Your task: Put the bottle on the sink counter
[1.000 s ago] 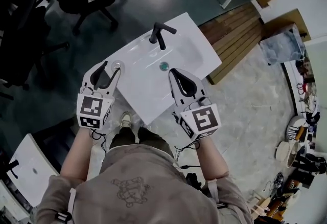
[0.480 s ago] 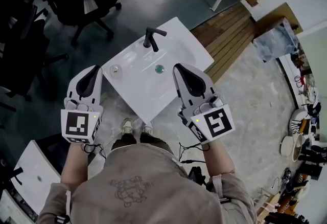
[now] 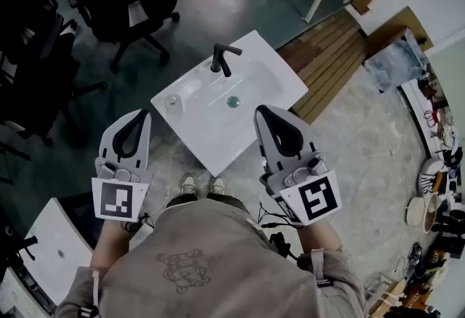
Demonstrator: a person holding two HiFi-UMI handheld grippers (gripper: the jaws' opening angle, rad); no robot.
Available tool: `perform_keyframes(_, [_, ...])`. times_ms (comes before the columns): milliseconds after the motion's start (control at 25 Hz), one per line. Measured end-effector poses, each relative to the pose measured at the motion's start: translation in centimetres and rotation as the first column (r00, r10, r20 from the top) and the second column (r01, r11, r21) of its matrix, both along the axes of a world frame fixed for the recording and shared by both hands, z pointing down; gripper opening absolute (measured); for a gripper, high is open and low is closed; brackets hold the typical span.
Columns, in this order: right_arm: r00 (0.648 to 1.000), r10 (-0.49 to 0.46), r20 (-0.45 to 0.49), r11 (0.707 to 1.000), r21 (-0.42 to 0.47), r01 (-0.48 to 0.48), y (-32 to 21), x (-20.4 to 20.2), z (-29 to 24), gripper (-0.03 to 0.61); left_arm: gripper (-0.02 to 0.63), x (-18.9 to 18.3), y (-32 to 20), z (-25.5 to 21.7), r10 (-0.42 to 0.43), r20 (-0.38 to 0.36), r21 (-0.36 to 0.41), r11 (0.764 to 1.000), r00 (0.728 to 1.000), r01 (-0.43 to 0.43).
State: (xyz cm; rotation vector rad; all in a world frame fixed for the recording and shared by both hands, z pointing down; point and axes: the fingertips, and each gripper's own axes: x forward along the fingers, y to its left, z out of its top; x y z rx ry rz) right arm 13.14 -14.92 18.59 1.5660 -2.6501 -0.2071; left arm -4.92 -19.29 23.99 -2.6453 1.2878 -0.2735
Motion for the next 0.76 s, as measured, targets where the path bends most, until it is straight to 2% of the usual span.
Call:
perform_keyframes(200, [0.999,-0.023,0.038,1.000,-0.008,0.024,1.2,-1.5,0.5,0.029,0.021,-0.8,1.0,1.4,-0.027,0.040,-0.030,0.999,0.999,0.028])
perform_keyframes(440, [0.998,-0.050,0.023,0.998,-0.024,0.051,2.1,-3.2,1.5,0.029,0.021,-0.9,2.0,1.3,-0.010,-0.003,-0.062,0.998,1.000,0.010])
perform_keyframes(760, [0.999,-0.037,0.030,0.999,-0.002,0.037,1.9,-3.9,0.8,0.029,0.021,-2.1,2.0,0.0,-0.002,-0.007,-0.026,1.000,1.000,0.002])
